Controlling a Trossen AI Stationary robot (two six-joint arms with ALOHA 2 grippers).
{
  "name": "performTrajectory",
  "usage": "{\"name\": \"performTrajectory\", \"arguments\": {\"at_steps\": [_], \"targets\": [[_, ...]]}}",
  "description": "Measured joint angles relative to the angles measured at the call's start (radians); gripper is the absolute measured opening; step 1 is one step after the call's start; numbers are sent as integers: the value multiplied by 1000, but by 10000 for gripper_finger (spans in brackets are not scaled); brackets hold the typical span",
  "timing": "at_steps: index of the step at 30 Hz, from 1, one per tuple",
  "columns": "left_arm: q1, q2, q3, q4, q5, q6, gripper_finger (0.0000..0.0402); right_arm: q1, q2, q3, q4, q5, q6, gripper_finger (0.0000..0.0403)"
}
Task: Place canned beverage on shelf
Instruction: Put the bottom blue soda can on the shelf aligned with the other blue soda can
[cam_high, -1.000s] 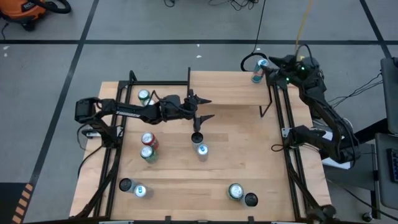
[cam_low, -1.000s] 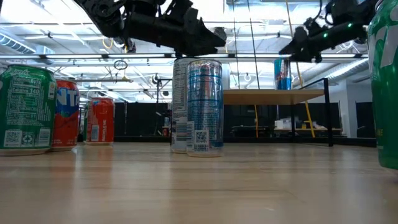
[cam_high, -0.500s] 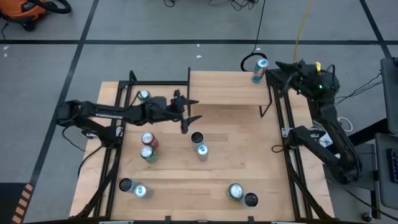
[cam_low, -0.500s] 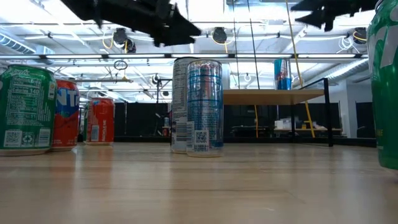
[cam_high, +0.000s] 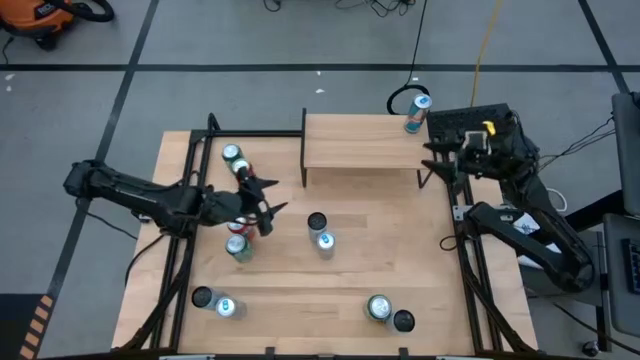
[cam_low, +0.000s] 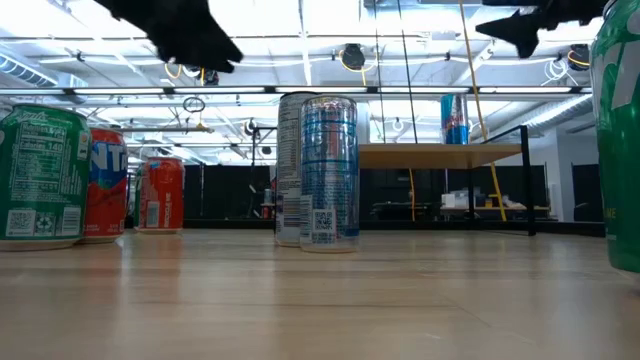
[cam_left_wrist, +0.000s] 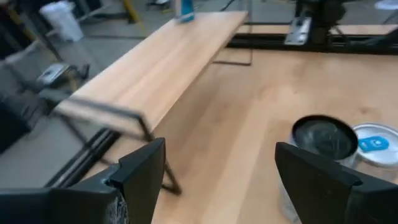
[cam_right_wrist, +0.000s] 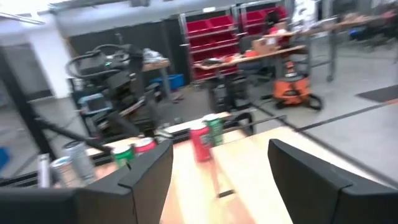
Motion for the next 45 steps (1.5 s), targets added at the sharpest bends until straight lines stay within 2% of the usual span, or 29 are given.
{"name": "performTrajectory", "arguments": {"at_steps": [7, 9, 11, 14, 16, 19, 23, 30, 35, 45], "targets": [[-91, -86, 0, -140, -7, -177, 301, 158, 30, -182, 224, 63, 79, 251], [-120, -117, 0, -162, 39, -183, 301, 202, 41, -200, 269, 88, 76, 251], [-155, -149, 0, -175, 167, -190, 301, 243, 59, -202, 305, 114, 64, 251], [-200, -165, 1, -178, 485, -239, 301, 307, 91, -202, 359, 160, 49, 251], [-243, -157, 1, -178, 600, -291, 301, 349, 122, -202, 389, 182, 47, 251], [-311, -132, 1, -183, 614, -340, 301, 398, 163, -202, 397, 195, 28, 251], [-383, -90, 8, -213, 615, -443, 301, 449, 203, -202, 398, 272, 9, 251], [-499, 8, 90, -323, 613, -571, 301, 537, 239, -202, 458, 371, 1, 251], [-565, 97, 177, -359, 614, -574, 301, 574, 243, -202, 546, 371, -3, 251], [-592, 286, 418, -620, 626, -653, 301, 581, 247, -202, 573, 367, -49, 264]]}}
